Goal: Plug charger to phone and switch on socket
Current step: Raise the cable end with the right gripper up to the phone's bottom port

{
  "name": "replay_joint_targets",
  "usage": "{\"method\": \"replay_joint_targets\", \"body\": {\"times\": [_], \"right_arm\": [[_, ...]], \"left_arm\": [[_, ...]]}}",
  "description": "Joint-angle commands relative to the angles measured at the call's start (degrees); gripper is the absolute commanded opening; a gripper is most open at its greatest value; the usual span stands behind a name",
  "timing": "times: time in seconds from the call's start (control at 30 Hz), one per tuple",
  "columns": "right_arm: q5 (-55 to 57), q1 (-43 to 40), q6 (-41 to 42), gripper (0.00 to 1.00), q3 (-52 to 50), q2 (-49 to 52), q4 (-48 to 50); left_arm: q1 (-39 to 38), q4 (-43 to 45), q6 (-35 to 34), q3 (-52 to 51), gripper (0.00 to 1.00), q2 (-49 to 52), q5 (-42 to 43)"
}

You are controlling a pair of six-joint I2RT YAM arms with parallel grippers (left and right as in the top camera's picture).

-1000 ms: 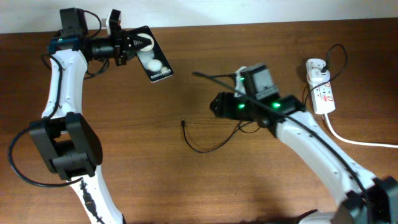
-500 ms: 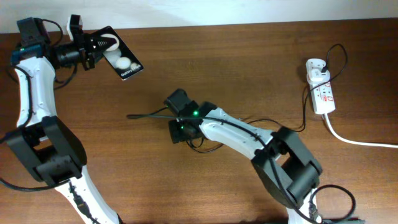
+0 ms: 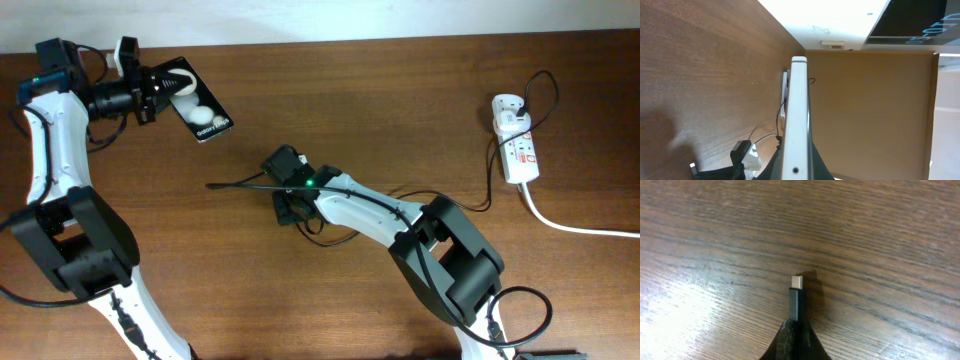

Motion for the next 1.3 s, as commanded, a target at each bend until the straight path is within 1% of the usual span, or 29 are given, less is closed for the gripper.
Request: {"method": "replay_joint_targets", "body": {"times": [0.0,0.03,0.07,0.13,0.27,0.3,0.33,0.37,0.43,0.47,0.53,0.6,0.67,0.7,0.77,0.8,0.9,1.0,1.03,1.13,1.17,1.2,1.23,1.27], "right_arm": [[-5.8,-3.9,-2.6,0.04,0.3,-1.4,-1.4],[-9.9,-5.5,-5.2,0.04,0.3,-3.2,-1.4],[-17.0,-7.8,-10.2,0.04,0.3,-6.2,-1.4],[-27.3,-12.0,-15.8,0.04,0.3,-13.6,-2.0],[-33.7,-18.4,-16.0,0.04,0.3,-27.9,-3.6],[-33.7,-21.0,-16.0,0.04,0.3,-33.1,-6.5],[-34.0,-22.7,-16.0,0.04,0.3,-36.0,-8.7],[-34.9,-24.3,-16.0,0.04,0.2,-38.2,-10.8],[-37.9,-28.0,-16.0,0.04,0.2,-42.7,-15.6],[-38.4,-29.5,-16.0,0.04,0.1,-44.4,-17.2],[-38.7,-30.7,-15.8,0.04,-2.7,-47.8,-17.4],[-40.8,-30.7,-13.8,0.04,-8.2,-50.9,-15.3],[-40.8,-30.5,-7.5,0.04,-14.9,-52.2,-9.4],[-40.8,-30.1,-5.9,0.04,-17.1,-52.2,-6.9],[-39.5,-26.2,-1.7,0.04,-20.6,-52.1,-0.4],[-34.3,-21.9,2.3,0.04,-21.5,-51.6,1.8],[-29.8,-16.0,6.3,0.04,-21.5,-49.4,4.9],[-27.3,-12.2,9.4,0.04,-21.6,-46.4,7.9],[-25.4,-11.5,11.3,0.04,-21.6,-45.4,7.9],[-24.3,-11.4,12.1,0.04,-21.7,-44.7,9.8],[-22.5,-11.4,13.1,0.04,-21.7,-44.7,10.3],[-21.9,-11.5,13.1,0.04,-21.7,-44.7,11.2],[-22.0,-11.4,13.1,0.04,-21.7,-44.7,12.5],[-22.0,-11.4,13.0,0.04,-21.7,-44.7,12.9]], "left_arm": [[-0.7,-1.0,2.3,0.3,0.0,-0.6,1.7],[-1.2,-1.1,2.7,0.3,0.0,-0.6,1.7],[-2.2,-1.3,3.5,0.3,0.0,-0.6,1.7],[-4.5,-1.3,3.5,0.3,0.0,-0.6,1.7],[-8.6,-1.3,5.3,0.3,0.0,-0.6,2.2],[-9.6,-1.3,6.1,0.3,0.0,-0.6,2.4],[-10.1,-1.3,6.1,0.3,0.0,-0.6,2.4],[-10.6,-1.3,6.3,0.3,0.0,-0.6,2.6],[-11.8,-1.3,10.7,0.3,0.0,-0.6,8.1],[-12.5,-1.3,11.0,0.3,0.0,-0.6,9.3],[-13.8,-1.3,11.1,0.3,0.0,-0.6,9.5],[-15.1,-1.3,11.1,0.3,0.0,-0.6,9.8],[-16.5,-1.3,11.1,0.3,0.0,-0.6,12.4],[-17.3,-1.3,11.1,0.3,0.0,-0.6,13.6],[-19.9,-1.3,11.1,0.3,0.0,-0.6,15.0],[-21.0,-1.3,9.8,0.3,0.0,-0.6,15.2],[-23.0,-1.2,9.8,0.3,0.0,-0.6,15.2],[-24.0,0.0,9.8,0.3,0.0,-0.6,15.1],[-24.0,0.5,9.8,0.3,0.0,-0.6,15.1],[-23.9,2.1,9.8,0.3,0.0,-0.6,15.1],[-23.8,4.4,8.4,0.3,0.0,-0.6,15.1],[-23.7,6.7,4.8,0.3,0.0,-0.6,15.1],[-23.6,11.3,-1.0,0.3,0.0,-0.6,15.1],[-23.7,13.7,-4.1,0.3,0.0,-0.6,15.0]]}}
